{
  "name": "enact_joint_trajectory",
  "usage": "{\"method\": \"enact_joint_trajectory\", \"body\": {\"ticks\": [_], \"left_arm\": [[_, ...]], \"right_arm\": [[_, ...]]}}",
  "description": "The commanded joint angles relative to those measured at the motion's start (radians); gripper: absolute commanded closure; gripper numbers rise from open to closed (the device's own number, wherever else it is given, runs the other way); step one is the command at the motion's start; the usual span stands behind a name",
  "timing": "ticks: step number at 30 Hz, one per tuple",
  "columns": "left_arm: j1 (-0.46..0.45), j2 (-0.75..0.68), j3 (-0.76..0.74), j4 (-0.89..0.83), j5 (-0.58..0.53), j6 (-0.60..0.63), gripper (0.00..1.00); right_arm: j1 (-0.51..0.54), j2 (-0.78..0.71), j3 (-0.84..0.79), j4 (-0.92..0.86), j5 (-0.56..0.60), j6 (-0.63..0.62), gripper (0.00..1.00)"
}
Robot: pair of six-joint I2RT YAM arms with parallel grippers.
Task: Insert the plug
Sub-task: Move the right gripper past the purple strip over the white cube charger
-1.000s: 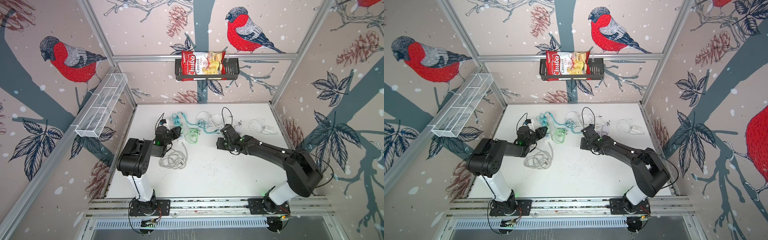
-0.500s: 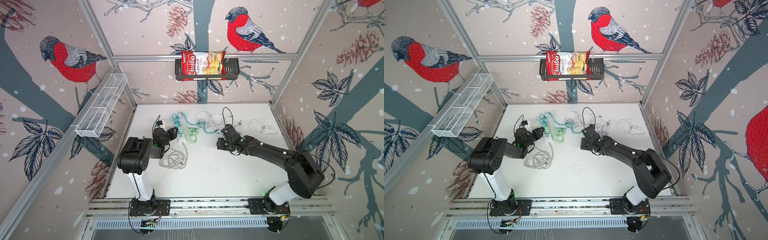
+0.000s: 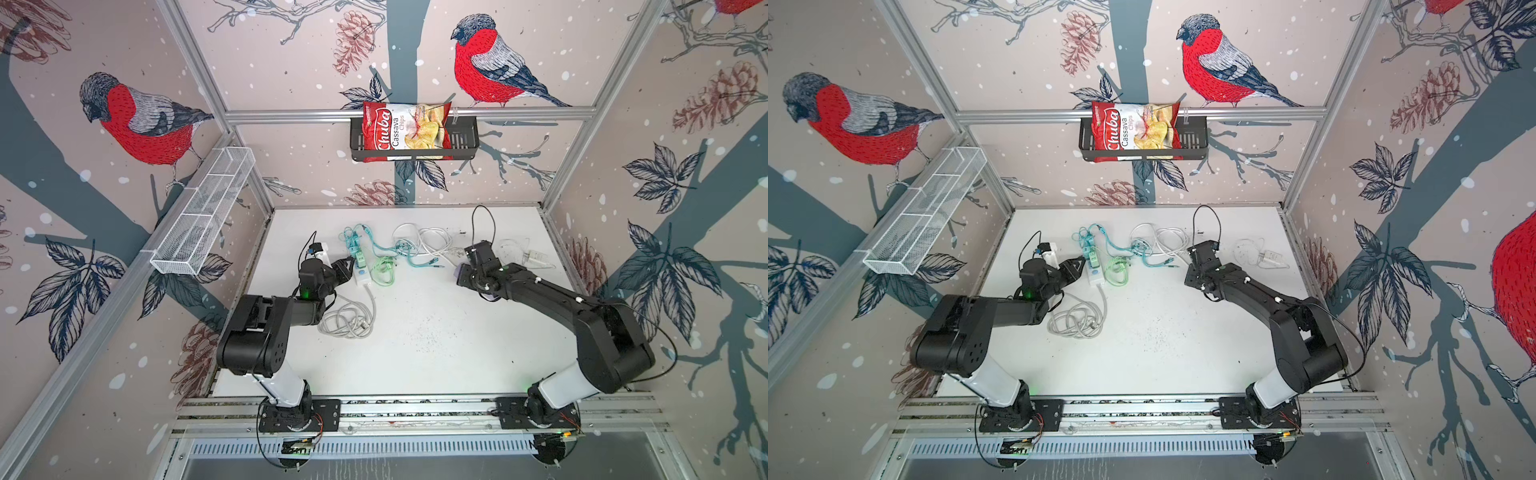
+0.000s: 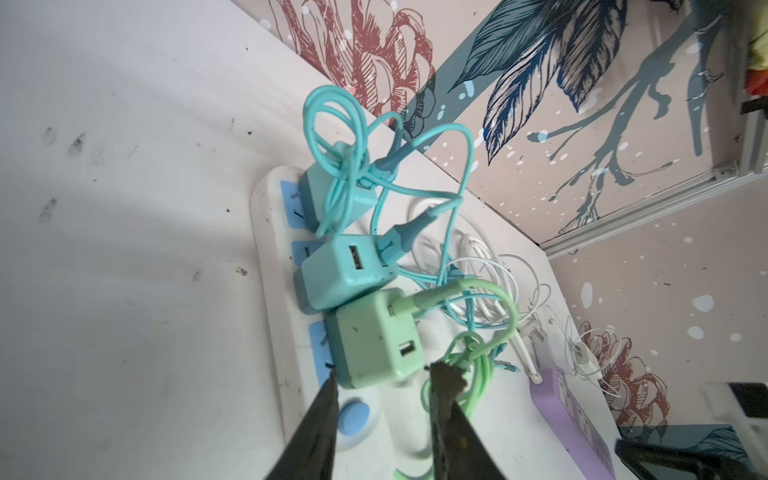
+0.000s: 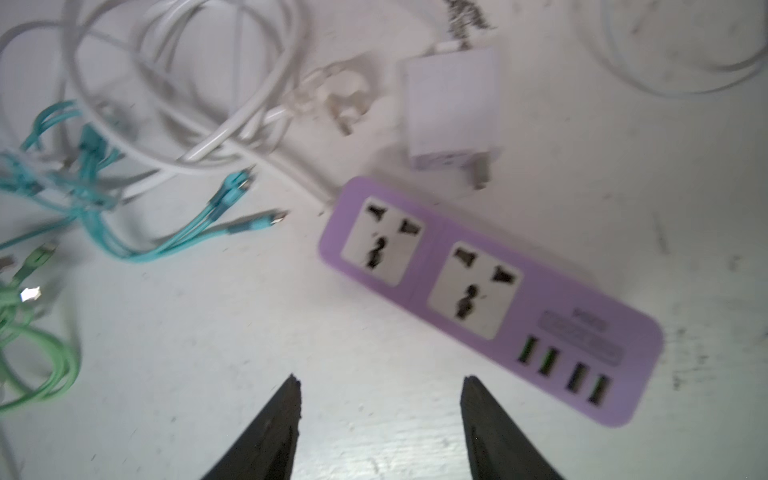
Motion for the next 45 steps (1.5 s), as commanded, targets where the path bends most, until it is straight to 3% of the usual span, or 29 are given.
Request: {"method": "enact_joint_trajectory", "body": {"ticks": [1, 7, 14, 23, 28, 32, 35, 39, 45], "left_arm": [[-0.004, -0.076, -0.028, -0.078, -0.034, 0.054, 0.62], [-0.101, -0.198, -0.056, -0.184, -0.088, 0.093, 0.61], [-0.252, -0.184, -0.078, -0.104, -0.106, 0.042, 0.62], [-0.467, -0.114, 0.007, -0.114, -0.192, 0.067, 0.62], [-0.515, -0.020, 0.035, -0.041, -0.170, 0.050, 0.62], [-0.548, 0.032, 0.064, -0.037, -0.149, 0.055, 0.63], [-0.568, 0.049, 0.077, -0.054, -0.150, 0.057, 0.63], [-0.592, 0.058, 0.094, -0.088, -0.167, 0.070, 0.63], [-0.626, 0.054, 0.127, -0.194, -0.200, 0.115, 0.62]], "right_arm": [[-0.051, 0.050, 0.023, 0.015, 0.020, -0.032, 0.36], [-0.095, 0.204, 0.134, -0.002, 0.035, -0.062, 0.33], [-0.089, 0.263, 0.168, -0.018, 0.008, -0.108, 0.32], [0.019, 0.127, -0.038, 0.014, -0.142, -0.013, 0.35], [0.152, 0.063, -0.086, 0.034, -0.175, 0.068, 0.34], [0.191, 0.022, -0.060, 0.022, -0.162, 0.094, 0.33], [0.181, -0.014, -0.024, -0.034, -0.027, 0.097, 0.31], [0.070, -0.014, 0.025, -0.066, 0.082, 0.061, 0.31], [-0.078, 0.186, 0.247, -0.118, 0.141, -0.045, 0.31]]}}
